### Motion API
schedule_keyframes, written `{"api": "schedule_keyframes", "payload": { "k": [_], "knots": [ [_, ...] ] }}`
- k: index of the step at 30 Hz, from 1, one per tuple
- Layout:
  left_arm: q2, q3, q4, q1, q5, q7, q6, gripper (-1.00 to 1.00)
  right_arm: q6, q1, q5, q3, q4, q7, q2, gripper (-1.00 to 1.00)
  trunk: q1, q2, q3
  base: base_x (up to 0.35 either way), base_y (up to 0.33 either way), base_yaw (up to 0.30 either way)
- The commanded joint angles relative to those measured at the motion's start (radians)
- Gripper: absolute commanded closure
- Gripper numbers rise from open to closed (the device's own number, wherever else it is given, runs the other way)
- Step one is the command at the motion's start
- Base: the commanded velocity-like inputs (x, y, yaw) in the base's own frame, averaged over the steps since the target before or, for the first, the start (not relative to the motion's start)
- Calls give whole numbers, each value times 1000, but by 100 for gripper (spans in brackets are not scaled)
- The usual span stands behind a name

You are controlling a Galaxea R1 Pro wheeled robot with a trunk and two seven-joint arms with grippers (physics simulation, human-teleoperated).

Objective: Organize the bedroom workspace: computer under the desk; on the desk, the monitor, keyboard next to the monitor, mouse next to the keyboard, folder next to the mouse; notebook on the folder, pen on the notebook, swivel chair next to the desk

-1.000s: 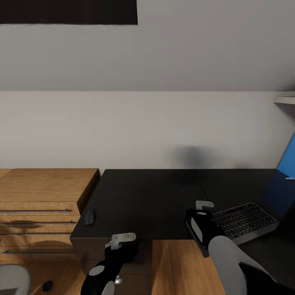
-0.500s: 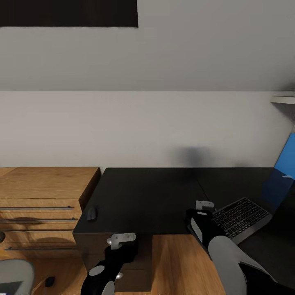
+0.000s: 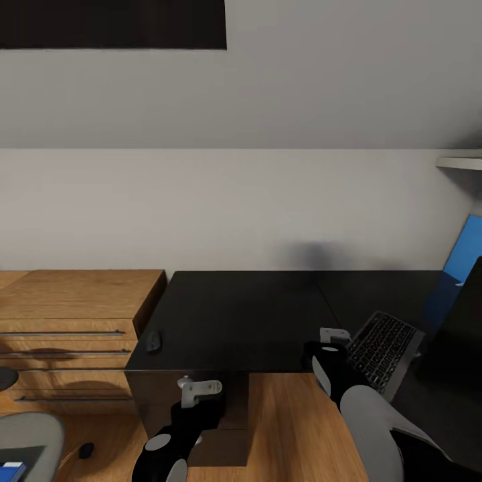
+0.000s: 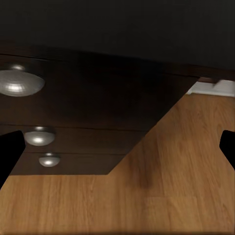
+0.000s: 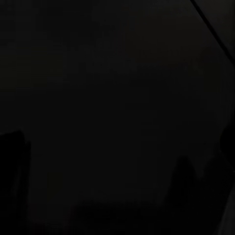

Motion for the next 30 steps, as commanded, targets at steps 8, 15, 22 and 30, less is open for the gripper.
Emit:
{"api": "schedule_keyframes", "payload": {
  "k": [8, 15, 22, 30],
  "knots": [
    [0, -1, -1, -1, 10, 10, 3, -100, -20, 0, 11, -6, -3, -3, 7, -100, 0, -1, -1, -3, 0, 0],
    [0, -1, 8, -1, 10, 10, 3, -100, -32, 30, 12, -6, -166, -13, 38, -100, 0, -1, -1, 0, 0, 0],
    [0, -2, 13, -1, 9, 10, 3, -100, 91, 238, 6, 35, -554, -13, 77, -100, 0, -1, -1, 0, 0, 0],
    [2, 1, 21, 0, 9, 10, -1, -100, 132, 317, -31, 113, -641, -40, 85, -100, 0, 0, -1, 0, 0, 0]
  ]
}}
